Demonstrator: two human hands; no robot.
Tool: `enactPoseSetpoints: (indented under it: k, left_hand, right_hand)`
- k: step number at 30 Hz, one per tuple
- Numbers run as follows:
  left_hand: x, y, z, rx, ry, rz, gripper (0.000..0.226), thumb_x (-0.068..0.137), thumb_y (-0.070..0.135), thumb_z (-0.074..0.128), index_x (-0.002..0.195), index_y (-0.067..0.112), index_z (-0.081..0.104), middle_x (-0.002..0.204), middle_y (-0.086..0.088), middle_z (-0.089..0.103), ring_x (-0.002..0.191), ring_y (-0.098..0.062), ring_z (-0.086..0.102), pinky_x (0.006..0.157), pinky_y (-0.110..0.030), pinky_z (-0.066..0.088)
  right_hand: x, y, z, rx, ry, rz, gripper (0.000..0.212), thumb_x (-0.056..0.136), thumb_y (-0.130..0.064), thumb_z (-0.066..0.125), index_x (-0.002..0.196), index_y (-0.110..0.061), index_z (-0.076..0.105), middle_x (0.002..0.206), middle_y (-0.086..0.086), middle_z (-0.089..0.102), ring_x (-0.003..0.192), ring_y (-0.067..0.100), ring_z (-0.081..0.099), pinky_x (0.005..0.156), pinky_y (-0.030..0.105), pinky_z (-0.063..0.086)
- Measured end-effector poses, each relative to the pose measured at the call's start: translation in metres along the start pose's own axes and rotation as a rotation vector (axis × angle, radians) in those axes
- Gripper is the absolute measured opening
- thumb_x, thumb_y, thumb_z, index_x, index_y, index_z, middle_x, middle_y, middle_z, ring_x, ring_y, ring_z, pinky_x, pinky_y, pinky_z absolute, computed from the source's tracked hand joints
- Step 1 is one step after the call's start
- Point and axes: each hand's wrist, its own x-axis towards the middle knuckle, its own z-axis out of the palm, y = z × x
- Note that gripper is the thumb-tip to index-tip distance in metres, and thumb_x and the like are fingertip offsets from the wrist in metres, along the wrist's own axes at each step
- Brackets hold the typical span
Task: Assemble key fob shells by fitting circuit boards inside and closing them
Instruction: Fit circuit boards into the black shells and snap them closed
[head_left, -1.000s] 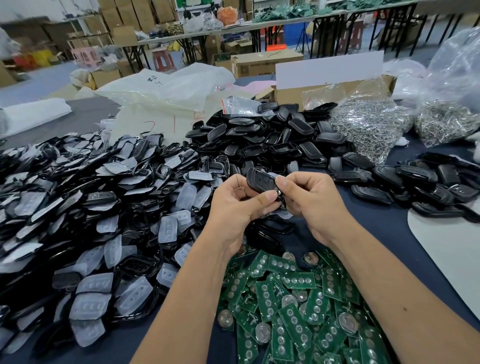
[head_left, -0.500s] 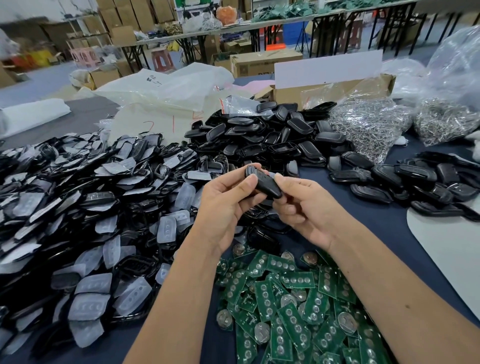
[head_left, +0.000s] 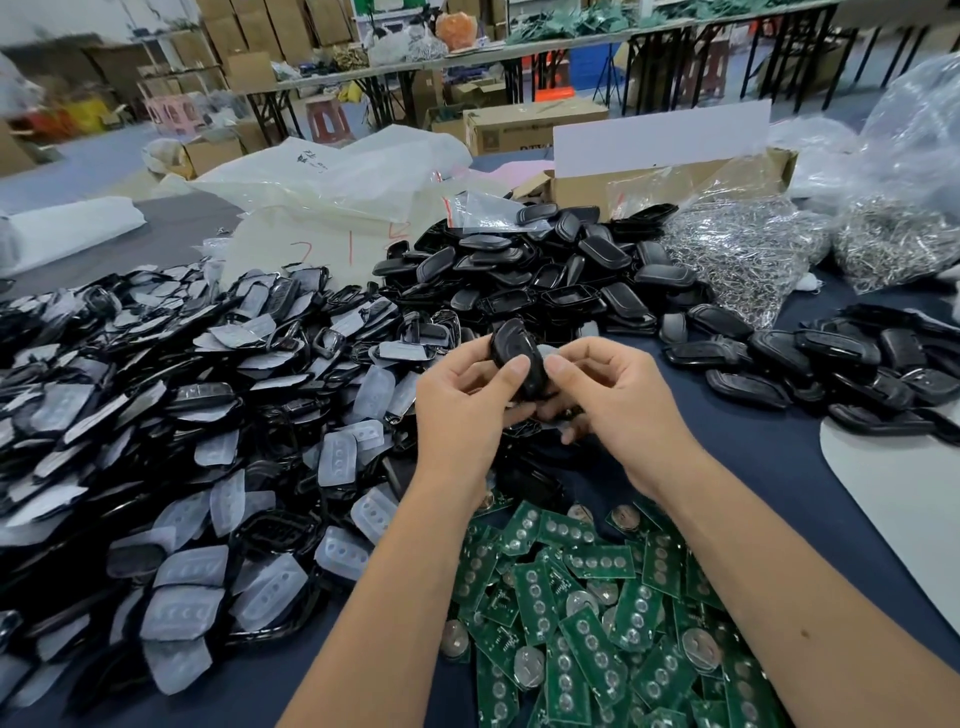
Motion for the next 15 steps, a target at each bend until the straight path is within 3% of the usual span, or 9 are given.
enactPoseSetpoints:
  k: [1,5,8,12,15]
  left_hand:
    - [0.001,0.002,-0.003,0.026,-0.023,-0.009,0.022,0.097,0.009,0.070,0.115,0.020,0.076,0.098,-0.009,0.079,0.084,-0.020,0.077,0.069,-0.033,0.063]
    - [0.005,0.004,-0.011,0.225,-0.137,-0.010,0.040,0.099,0.011,0.068,0.136,0.026,0.066,0.106,-0.009,0.075,0.070,-0.022,0.076,0.061,-0.032,0.062]
    - [0.005,0.005,-0.016,0.369,-0.184,0.004,0.029,0.095,0.012,0.074,0.122,0.019,0.067,0.095,-0.007,0.077,0.065,-0.024,0.075,0.058,-0.028,0.060]
    - [0.008,0.004,-0.023,0.448,-0.203,-0.002,0.012,0.095,0.013,0.074,0.101,0.008,0.065,0.084,-0.002,0.079,0.061,-0.024,0.073,0.053,-0.027,0.055]
    - [0.008,0.005,-0.026,0.377,-0.207,-0.033,0.006,0.098,0.016,0.071,0.096,0.011,0.071,0.086,-0.006,0.079,0.063,-0.028,0.075,0.053,-0.026,0.056]
  right_hand:
    - [0.001,-0.001,-0.003,-0.060,-0.006,-0.039,0.008,0.102,-0.022,0.068,0.108,-0.021,0.074,0.093,0.012,0.074,0.073,0.024,0.073,0.051,0.029,0.054]
    - [0.005,-0.003,-0.018,-0.226,-0.160,-0.134,0.050,0.098,-0.016,0.072,0.135,-0.049,0.063,0.118,-0.011,0.070,0.080,0.016,0.072,0.061,0.027,0.056]
    - [0.005,0.000,-0.023,-0.431,-0.257,-0.213,0.065,0.087,-0.013,0.084,0.139,-0.046,0.062,0.131,-0.018,0.067,0.091,0.016,0.071,0.077,0.024,0.056]
    - [0.002,-0.001,-0.022,-0.496,-0.215,-0.240,0.058,0.078,-0.014,0.092,0.129,-0.033,0.073,0.120,-0.019,0.073,0.097,0.010,0.072,0.086,0.025,0.058]
    - [0.001,-0.003,-0.023,-0.502,-0.155,-0.234,0.048,0.076,-0.019,0.094,0.119,-0.030,0.078,0.095,-0.033,0.073,0.071,0.001,0.069,0.067,0.013,0.051]
